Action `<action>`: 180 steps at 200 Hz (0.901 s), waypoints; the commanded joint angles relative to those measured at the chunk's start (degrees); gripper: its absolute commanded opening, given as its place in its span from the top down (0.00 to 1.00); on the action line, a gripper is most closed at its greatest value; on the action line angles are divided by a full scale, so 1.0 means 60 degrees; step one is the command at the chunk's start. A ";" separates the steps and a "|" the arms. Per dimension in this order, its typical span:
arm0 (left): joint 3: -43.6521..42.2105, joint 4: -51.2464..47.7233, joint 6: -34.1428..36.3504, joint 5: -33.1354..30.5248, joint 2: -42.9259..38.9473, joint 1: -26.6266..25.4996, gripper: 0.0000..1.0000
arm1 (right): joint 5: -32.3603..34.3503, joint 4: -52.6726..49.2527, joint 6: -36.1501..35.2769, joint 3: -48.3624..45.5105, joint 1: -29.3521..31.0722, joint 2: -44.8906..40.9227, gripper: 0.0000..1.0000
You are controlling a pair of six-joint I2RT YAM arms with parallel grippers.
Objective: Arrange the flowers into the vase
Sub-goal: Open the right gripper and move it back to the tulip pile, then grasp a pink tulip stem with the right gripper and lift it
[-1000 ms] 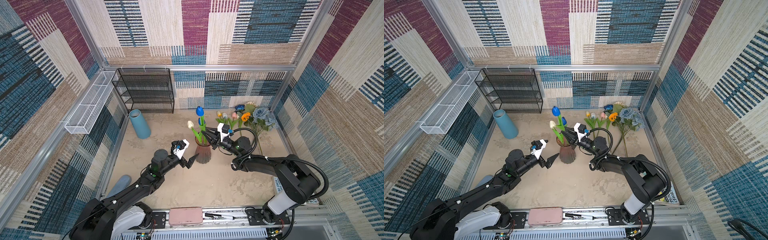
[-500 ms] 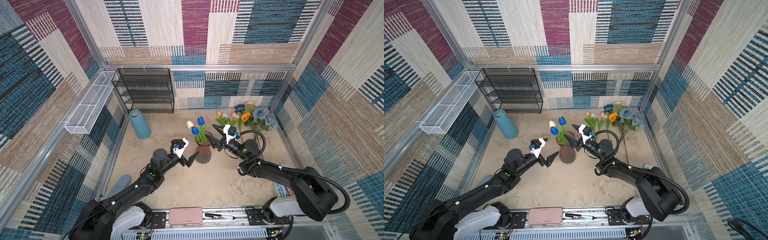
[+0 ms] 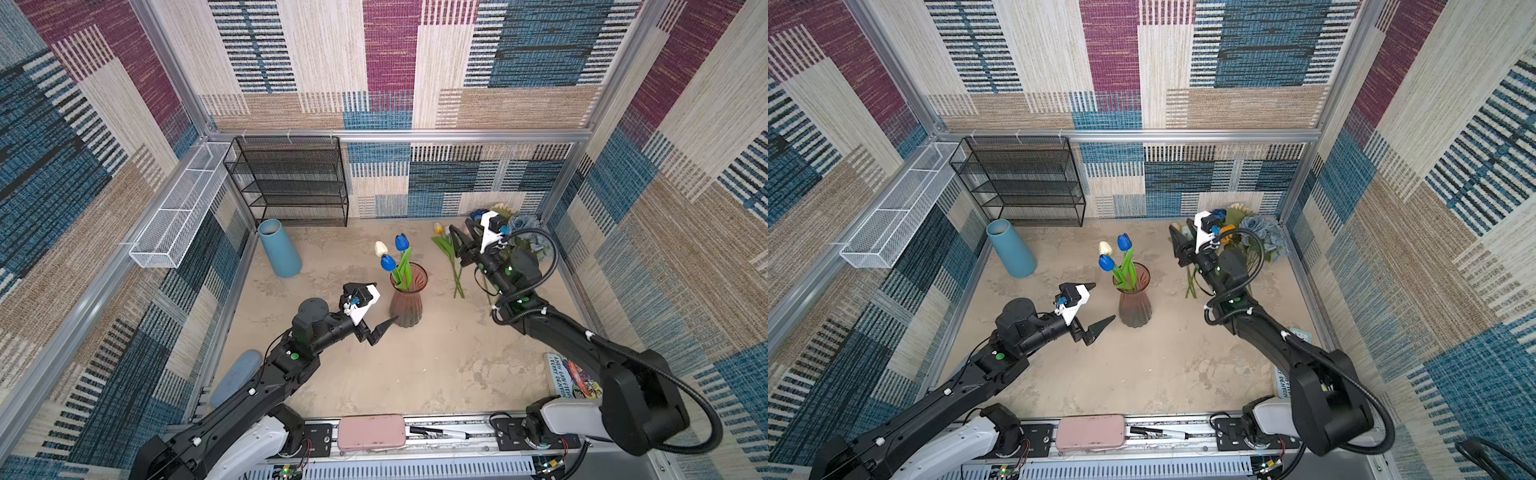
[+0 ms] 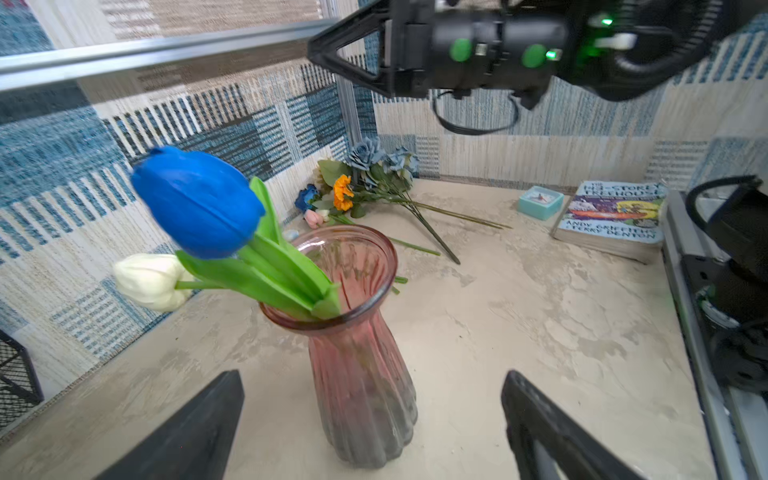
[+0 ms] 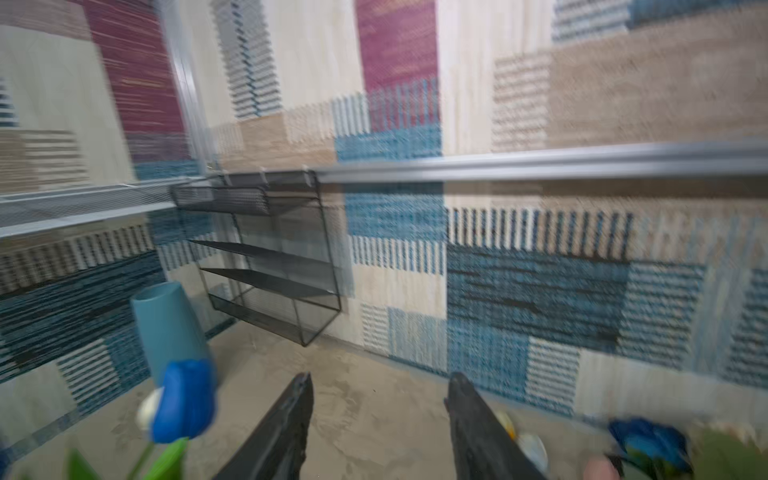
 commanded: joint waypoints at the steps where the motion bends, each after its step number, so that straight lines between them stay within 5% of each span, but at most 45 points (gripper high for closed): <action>1: 0.0314 -0.1766 0.0563 -0.0071 0.0018 -0.0264 0.01 | 0.0132 -0.2674 0.1764 0.1089 -0.0813 0.1082 0.47; 44: 0.0309 -0.2231 0.0616 -0.0291 0.0162 -0.0827 0.03 | -0.0492 -0.6253 0.2262 0.4103 -0.1641 0.4240 0.66; 114: 0.0176 -0.1199 0.0545 -0.0207 0.0964 -0.1116 0.03 | 0.0125 -0.8285 0.2383 0.6322 -0.1943 0.7117 0.71; 180: -0.0338 0.0056 0.0429 -0.0741 0.1104 -0.1116 0.04 | 0.0747 -0.9140 0.2312 0.7229 -0.1949 0.8139 0.71</action>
